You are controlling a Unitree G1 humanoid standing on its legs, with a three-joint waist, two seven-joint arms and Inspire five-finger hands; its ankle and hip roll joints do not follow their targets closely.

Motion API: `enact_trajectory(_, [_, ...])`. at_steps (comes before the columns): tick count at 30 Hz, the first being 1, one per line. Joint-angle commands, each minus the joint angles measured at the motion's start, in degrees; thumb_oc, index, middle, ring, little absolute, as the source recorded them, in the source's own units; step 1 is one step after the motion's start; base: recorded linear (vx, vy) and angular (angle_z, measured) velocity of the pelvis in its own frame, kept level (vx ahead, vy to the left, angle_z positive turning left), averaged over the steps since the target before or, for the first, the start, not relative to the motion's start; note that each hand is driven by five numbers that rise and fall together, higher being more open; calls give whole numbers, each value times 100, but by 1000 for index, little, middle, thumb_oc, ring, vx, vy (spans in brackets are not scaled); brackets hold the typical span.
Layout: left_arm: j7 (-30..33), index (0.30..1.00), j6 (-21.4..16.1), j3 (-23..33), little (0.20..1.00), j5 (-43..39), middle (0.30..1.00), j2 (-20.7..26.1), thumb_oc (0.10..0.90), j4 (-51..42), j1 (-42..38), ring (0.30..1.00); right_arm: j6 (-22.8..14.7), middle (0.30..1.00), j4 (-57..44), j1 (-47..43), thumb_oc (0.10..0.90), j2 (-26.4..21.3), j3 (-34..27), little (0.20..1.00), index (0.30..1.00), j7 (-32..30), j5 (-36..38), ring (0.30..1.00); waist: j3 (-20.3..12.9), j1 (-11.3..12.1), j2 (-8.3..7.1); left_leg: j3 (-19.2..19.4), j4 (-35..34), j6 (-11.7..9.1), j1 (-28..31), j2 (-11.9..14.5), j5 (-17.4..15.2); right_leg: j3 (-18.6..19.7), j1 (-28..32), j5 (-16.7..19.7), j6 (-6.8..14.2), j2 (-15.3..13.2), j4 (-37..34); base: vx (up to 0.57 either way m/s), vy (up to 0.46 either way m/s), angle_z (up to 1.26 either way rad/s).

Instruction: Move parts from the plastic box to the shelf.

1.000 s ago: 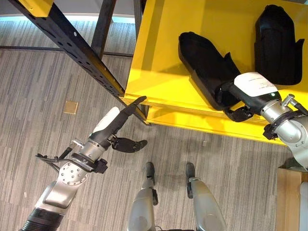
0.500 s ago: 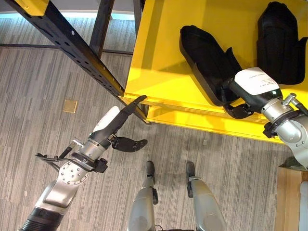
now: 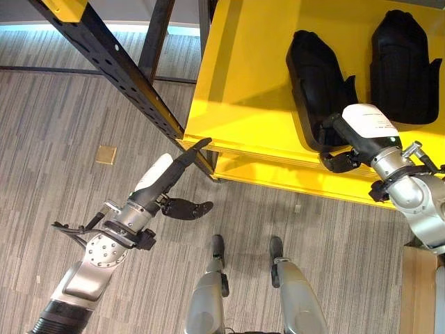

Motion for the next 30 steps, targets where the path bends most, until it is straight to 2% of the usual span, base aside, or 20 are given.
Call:
enact_trajectory(1, [180,1000,-343,-1,1000,-267,1000,-105,900,-526,-36,1000,-138,300,32,-1146,400,461,154,300,300,-438,-77,300,-354,209,-41,-96,154,139,-92,-138,-571,-444,736,-596,-90,-183,-256,0,0,0])
enact_trajectory(7, [155,1000,-360,-52,1000,-263,1000,-105,900,-503,-4,1000,-14,300,37,-1473,400,685,484,300,300,-260,-427,300,-431,330,-10,-146,160,151,-63,-184,-575,-468,831,-594,-101,-208,-292,17,-2,1])
enact_trajectory(13, [123,1000,-346,-107,1000,-270,1000,-105,900,-494,-4,1000,16,300,114,-1735,400,700,764,300,300,-144,-768,300,-468,418,-11,-203,152,159,-65,-230,-563,-487,890,-577,-89,-222,-339,11,-2,2])
enact_trajectory(17, [60,1000,-319,-103,1000,-300,1000,-108,900,-508,0,1000,118,300,132,-1854,400,666,843,300,300,-120,-725,300,-502,458,-29,-228,142,154,-82,-245,-552,-502,917,-557,-75,-225,-393,9,-4,7])
enact_trajectory(22, [-23,1000,-331,-113,1000,-302,1000,-110,900,-534,4,1000,440,300,186,-1931,400,692,875,300,300,-229,-586,300,-523,496,-48,-239,144,165,-82,-280,-555,-522,958,-529,-66,-228,-441,15,-3,9])
enact_trajectory(26, [-68,1000,-286,-160,1000,-327,1000,-142,900,-579,3,1000,1172,300,329,-1956,400,866,792,300,300,-477,-132,300,-553,517,-55,-238,156,194,-45,-323,-579,-524,1022,-489,-57,-245,-499,34,9,1])
enact_trajectory(28, [-57,1000,-182,-185,1000,-370,1000,-159,900,-618,-17,1000,1256,300,517,-1977,400,985,705,300,300,-690,24,300,-563,535,-44,-250,158,215,-33,-348,-598,-528,1057,-481,-57,-252,-526,19,8,1])
enact_trajectory(30, [-80,1000,-154,-203,1000,-401,1000,-174,900,-616,-57,1000,1165,300,760,-2062,400,1083,622,300,300,-775,-44,300,-574,564,-17,-262,169,224,-31,-383,-611,-543,1080,-479,-60,-261,-537,35,23,1])
